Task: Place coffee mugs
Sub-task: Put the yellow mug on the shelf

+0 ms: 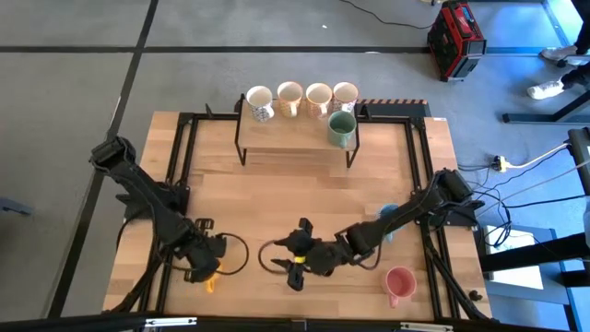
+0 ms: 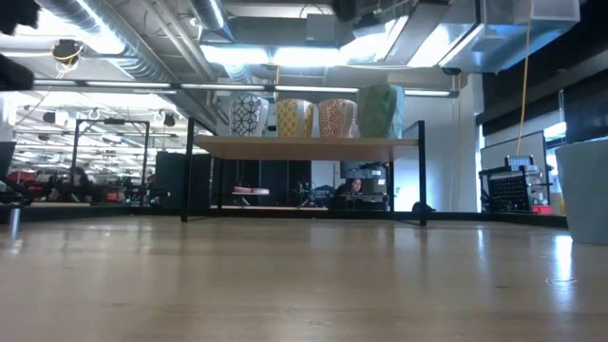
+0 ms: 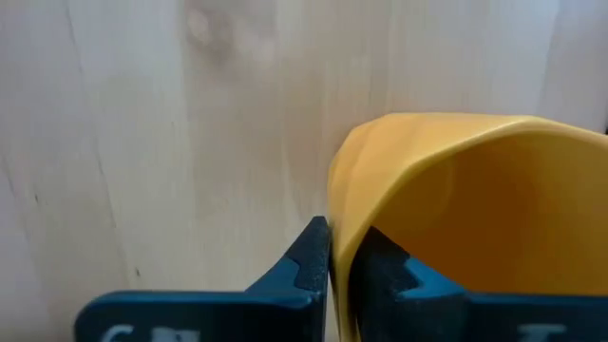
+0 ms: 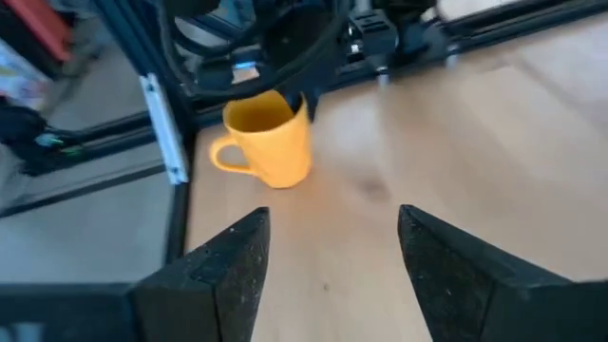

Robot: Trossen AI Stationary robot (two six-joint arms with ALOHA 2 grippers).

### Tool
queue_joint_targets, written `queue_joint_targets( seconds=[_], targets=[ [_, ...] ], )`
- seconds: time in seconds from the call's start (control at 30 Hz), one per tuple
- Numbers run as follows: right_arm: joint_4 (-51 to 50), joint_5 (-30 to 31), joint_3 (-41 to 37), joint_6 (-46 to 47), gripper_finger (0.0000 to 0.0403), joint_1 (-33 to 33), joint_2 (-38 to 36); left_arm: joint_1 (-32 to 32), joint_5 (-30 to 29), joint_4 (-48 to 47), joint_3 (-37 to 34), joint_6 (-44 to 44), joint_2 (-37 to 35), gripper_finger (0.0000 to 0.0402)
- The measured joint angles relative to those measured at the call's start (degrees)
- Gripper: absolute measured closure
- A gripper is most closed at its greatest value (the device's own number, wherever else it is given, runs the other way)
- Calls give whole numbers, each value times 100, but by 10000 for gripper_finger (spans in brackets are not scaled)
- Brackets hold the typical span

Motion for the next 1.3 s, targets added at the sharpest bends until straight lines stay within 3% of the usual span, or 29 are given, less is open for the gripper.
queue_joint_targets(
  seconds=[0.2,0.33,0.73,1.0,1.3],
  targets=[
    [-43,1224,-293,-78,191,365,5,692,-65,29,0,150,-67,383],
    [34,1680,-468,-32,193,510,67,1213,-72,199,0,277,-67,383],
    [1623,1754,-500,-273,194,347,834,2562,-310,142,468,426,-102,383],
    [1485,1830,-87,-558,194,164,1181,3176,-293,179,774,763,-100,383],
    [886,2097,490,-520,194,-111,1506,3268,-264,252,802,783,-100,383]
  ],
)
